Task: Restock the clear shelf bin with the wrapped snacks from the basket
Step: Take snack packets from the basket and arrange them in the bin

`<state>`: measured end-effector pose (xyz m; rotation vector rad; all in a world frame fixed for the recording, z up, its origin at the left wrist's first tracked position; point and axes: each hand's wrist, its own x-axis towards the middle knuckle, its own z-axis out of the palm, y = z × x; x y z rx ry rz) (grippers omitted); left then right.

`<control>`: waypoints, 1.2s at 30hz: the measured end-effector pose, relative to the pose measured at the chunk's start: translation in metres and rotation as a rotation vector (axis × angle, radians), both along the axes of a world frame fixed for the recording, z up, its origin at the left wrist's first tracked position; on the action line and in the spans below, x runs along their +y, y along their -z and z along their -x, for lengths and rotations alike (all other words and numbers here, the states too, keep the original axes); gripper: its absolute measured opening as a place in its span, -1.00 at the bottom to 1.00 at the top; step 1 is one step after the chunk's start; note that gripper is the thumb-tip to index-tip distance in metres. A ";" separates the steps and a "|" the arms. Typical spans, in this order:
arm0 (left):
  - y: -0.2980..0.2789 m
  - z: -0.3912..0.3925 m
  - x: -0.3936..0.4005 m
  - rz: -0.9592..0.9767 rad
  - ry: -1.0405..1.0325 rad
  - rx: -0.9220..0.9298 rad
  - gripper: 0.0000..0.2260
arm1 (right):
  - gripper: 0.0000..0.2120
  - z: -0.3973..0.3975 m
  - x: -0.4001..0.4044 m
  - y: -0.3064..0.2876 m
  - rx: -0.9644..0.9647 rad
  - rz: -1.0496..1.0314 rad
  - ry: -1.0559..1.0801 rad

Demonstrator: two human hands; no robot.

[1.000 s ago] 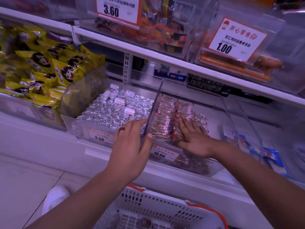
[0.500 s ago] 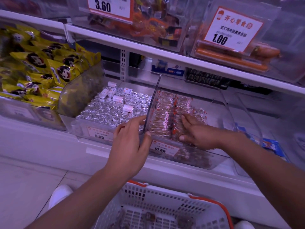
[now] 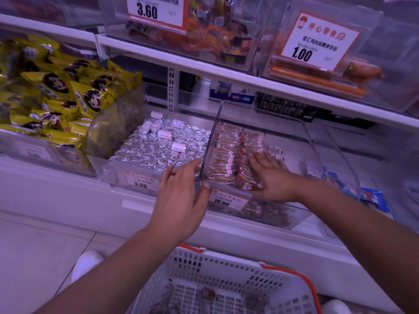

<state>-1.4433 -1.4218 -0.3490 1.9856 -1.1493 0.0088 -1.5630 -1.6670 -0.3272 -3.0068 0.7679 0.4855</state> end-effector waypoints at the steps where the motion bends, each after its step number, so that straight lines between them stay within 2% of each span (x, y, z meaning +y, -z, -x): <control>1: 0.000 -0.001 0.000 0.008 0.002 0.003 -0.55 | 0.07 0.004 0.001 -0.004 -0.017 -0.001 -0.004; 5: -0.003 0.001 0.002 0.080 0.002 0.013 -0.58 | 0.04 0.019 0.015 -0.032 -0.127 -0.033 -0.004; 7: -0.006 0.006 0.007 0.110 -0.003 -0.056 -0.59 | -0.14 0.033 0.030 -0.046 -0.415 -0.056 -0.028; 10: 0.001 0.021 0.015 0.232 0.065 -0.257 -0.59 | -0.66 0.067 0.067 -0.041 -1.082 -0.053 -0.085; 11: 0.009 0.027 0.018 0.271 0.118 -0.309 -0.61 | -0.74 0.079 0.083 -0.025 -1.179 -0.086 -0.071; 12: 0.020 0.033 0.022 0.269 0.184 -0.338 -0.64 | -0.76 0.091 0.099 -0.003 -1.179 -0.143 -0.058; 13: 0.035 0.038 0.027 0.215 0.265 -0.342 -0.67 | -0.77 0.101 0.114 0.027 -1.097 -0.220 -0.044; 15: 0.077 0.045 0.043 -0.030 0.430 -0.324 -0.73 | -0.75 0.121 0.139 0.101 -0.742 -0.401 0.011; 18: 0.157 0.051 0.082 -0.597 0.558 -0.232 -0.71 | -0.56 0.152 0.165 0.212 -0.027 -0.616 0.182; 20: 0.209 0.057 0.108 -0.907 0.534 -0.136 -0.62 | -0.43 0.165 0.180 0.269 0.220 -0.619 0.191; 22: 0.251 0.070 0.124 -1.072 0.456 -0.054 -0.44 | -0.41 0.167 0.195 0.310 0.242 -0.570 0.152; 24: 0.280 0.084 0.129 -1.114 0.410 0.039 -0.34 | -0.31 0.159 0.211 0.343 0.206 -0.580 0.180; 26: 0.300 0.093 0.130 -1.077 0.415 0.070 -0.36 | -0.20 0.151 0.231 0.366 0.179 -0.581 0.193; 28: 0.319 0.096 0.135 -1.074 0.404 0.075 -0.36 | -0.16 0.145 0.252 0.383 0.129 -0.484 0.060; 31: 0.337 0.099 0.146 -1.122 0.317 0.126 -0.54 | -0.15 0.134 0.273 0.397 0.107 -0.436 -0.055; 33: 0.345 0.101 0.148 -1.203 0.321 0.079 -0.58 | -0.27 0.127 0.280 0.400 0.123 -0.404 -0.026; 36: 0.350 0.105 0.144 -1.287 0.364 -0.004 -0.56 | -0.62 0.124 0.287 0.400 0.106 -0.319 -0.146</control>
